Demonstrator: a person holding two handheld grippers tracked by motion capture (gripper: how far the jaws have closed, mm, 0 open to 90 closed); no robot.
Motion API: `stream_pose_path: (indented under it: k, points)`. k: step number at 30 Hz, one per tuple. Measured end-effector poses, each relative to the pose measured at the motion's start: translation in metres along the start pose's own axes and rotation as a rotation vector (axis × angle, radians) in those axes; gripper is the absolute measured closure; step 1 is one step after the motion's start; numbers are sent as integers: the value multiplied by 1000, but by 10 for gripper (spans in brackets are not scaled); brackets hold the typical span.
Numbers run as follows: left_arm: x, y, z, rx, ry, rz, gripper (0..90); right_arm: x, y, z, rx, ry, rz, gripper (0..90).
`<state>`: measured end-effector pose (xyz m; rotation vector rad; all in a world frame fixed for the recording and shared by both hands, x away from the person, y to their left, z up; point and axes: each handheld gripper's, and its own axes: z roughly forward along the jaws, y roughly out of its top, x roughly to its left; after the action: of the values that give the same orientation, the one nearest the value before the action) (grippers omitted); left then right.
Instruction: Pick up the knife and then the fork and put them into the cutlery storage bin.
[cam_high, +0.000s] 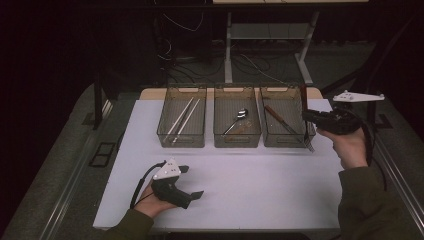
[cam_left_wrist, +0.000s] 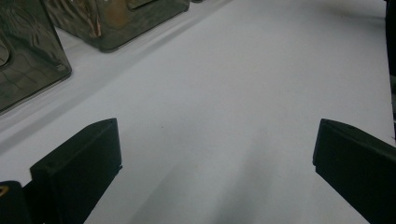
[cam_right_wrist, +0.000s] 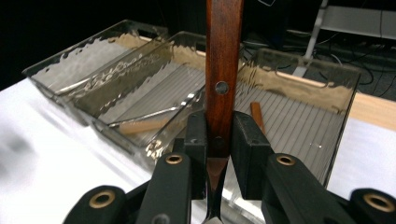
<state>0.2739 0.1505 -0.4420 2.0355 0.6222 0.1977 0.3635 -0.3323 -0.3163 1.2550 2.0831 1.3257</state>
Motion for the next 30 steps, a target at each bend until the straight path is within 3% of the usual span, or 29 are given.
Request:
stream_pose_path:
  k: [11, 17, 24, 30]
  points:
    - [0, 0, 0, -2, -1, -5, 0, -10, 31, 15, -35, -66, -26, 776]
    - [-1, 0, 1, -6, -4, -7, 0, -17, 41, 31, -35, -101, -13, 776]
    - [0, 0, 0, -11, -1, 2, 0, -27, 40, 58, -12, -121, 7, 776]
    - [-1, 0, -1, -17, -4, -13, 0, -35, 32, 82, 21, -140, 30, 776]
